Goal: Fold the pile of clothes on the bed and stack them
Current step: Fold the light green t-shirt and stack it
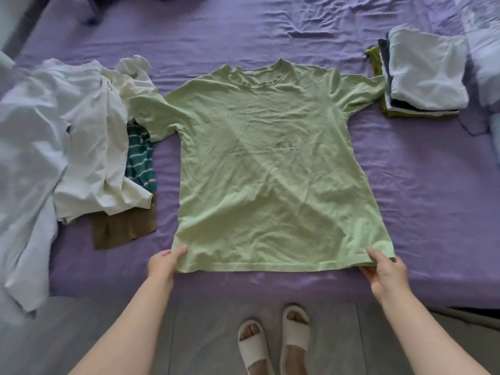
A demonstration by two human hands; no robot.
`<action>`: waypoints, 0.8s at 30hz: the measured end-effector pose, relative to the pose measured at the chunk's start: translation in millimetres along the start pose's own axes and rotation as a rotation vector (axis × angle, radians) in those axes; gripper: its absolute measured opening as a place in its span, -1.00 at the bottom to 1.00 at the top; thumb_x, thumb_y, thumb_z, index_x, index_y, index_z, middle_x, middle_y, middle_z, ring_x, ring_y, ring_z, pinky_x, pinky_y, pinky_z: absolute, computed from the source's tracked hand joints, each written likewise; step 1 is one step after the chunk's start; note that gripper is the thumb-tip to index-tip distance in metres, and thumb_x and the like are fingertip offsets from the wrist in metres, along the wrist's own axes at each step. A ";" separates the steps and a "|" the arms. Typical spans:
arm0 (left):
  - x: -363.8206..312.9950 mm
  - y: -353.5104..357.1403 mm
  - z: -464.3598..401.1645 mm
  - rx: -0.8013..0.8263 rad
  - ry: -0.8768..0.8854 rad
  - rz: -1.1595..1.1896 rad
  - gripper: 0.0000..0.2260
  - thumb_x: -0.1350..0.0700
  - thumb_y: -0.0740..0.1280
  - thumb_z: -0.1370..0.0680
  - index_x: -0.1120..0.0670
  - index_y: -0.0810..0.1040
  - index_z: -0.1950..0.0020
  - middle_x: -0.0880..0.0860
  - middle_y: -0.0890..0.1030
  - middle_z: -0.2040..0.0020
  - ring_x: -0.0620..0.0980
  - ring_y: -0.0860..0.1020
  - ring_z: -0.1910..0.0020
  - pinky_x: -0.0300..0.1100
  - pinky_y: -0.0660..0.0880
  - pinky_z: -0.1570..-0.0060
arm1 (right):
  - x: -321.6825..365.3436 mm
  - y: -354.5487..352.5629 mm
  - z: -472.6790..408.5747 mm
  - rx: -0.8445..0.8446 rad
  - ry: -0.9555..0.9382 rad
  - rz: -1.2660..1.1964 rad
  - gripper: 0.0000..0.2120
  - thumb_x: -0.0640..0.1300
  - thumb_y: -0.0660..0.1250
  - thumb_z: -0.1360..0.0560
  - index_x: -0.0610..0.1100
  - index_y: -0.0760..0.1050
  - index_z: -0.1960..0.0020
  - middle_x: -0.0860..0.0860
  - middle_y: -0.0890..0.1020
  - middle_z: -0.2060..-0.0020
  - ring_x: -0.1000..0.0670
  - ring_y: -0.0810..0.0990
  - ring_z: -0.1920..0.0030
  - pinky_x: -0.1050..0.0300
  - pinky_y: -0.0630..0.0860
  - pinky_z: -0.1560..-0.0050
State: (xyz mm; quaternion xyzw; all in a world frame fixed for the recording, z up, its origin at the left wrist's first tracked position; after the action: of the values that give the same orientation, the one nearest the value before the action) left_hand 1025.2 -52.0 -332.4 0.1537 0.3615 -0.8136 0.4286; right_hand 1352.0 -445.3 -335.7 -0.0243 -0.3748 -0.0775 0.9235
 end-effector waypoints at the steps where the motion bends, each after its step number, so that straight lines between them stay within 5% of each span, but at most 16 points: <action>1: -0.3 -1.7 1.2 0.039 0.022 0.030 -0.78 0.17 0.47 -0.45 0.26 0.60 -0.01 0.13 0.62 0.13 0.04 0.54 0.22 -0.17 0.43 0.24 | 1.7 0.6 4.1 0.004 0.008 -0.021 -0.79 -0.36 0.31 -0.50 -0.09 0.51 -0.04 0.02 0.66 0.26 0.04 0.61 0.26 0.17 0.60 0.42; 4: -2.9 -8.3 11.1 0.112 0.069 0.188 -0.85 0.14 0.40 -0.52 0.18 0.51 0.18 0.10 0.56 0.17 0.07 0.50 0.15 -0.08 0.41 0.14 | 7.6 -1.7 15.0 -0.011 0.014 -0.108 -0.76 -0.41 0.22 -0.54 -0.09 0.48 -0.02 0.05 0.67 0.20 -0.01 0.62 0.15 0.02 0.64 0.27; 7: -14.8 -22.9 24.9 0.060 0.173 0.169 -0.83 0.11 0.34 -0.57 0.20 0.47 0.11 0.10 0.52 0.17 0.04 0.50 0.29 -0.07 0.47 0.24 | 17.7 -10.1 30.8 -0.068 -0.039 -0.084 -0.73 -0.42 0.22 -0.54 -0.06 0.43 0.12 0.06 0.64 0.32 0.07 0.62 0.31 0.18 0.58 0.48; 9: -21.3 -36.7 32.8 -0.032 0.246 0.051 -0.80 0.06 0.36 -0.55 0.20 0.48 0.08 0.10 0.52 0.22 0.03 0.45 0.42 -0.15 0.43 0.37 | 21.8 -16.7 38.5 -0.122 -0.083 -0.027 -0.75 -0.41 0.25 -0.54 -0.06 0.43 0.13 0.01 0.60 0.21 0.05 0.57 0.29 0.26 0.54 0.53; 13: -7.3 -55.2 37.0 -0.111 0.212 -0.245 -0.75 0.02 0.40 -0.51 0.20 0.53 0.01 0.14 0.59 0.12 0.13 0.52 0.17 -0.10 0.36 0.22 | 7.1 -21.5 46.8 -0.143 0.019 -0.121 -0.73 -0.39 0.34 -0.48 -0.33 0.47 -0.17 -0.29 0.56 -0.12 -0.08 0.50 0.07 0.33 0.48 0.47; 18: 6.9 -60.4 36.4 -0.092 0.132 -0.308 -0.76 0.20 0.42 -0.47 0.22 0.55 -0.12 0.19 0.61 -0.10 0.17 0.54 -0.11 -0.10 0.38 -0.02 | -1.7 -12.0 65.7 -0.211 0.031 -0.037 -0.52 -0.42 0.35 -0.45 -0.34 0.33 -0.33 -0.17 0.50 0.06 -0.02 0.54 0.32 0.40 0.40 0.64; 24: -19.6 -38.5 51.7 0.040 0.116 -0.336 -0.71 0.17 0.38 -0.49 0.16 0.50 -0.20 0.19 0.61 -0.12 0.20 0.58 -0.07 -0.03 0.48 -0.09 | 7.3 21.8 94.5 -0.210 -0.046 0.316 -0.50 -0.40 0.34 -0.46 -0.31 0.29 -0.35 -0.09 0.46 0.32 0.00 0.40 0.41 0.31 0.40 0.61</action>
State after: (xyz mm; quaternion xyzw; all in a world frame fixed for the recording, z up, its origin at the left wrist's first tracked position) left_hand 1008.6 -63.4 -268.1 0.1463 0.3898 -0.8707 0.2618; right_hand 1295.6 -414.9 -262.5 -0.1809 -0.3773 0.0305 0.9077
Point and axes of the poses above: each hand's wrist, its own z-axis away from the middle knuckle, its own y-axis out of the palm, x = y × z, the point moved 8 cm from there along -z, towards the middle knuckle
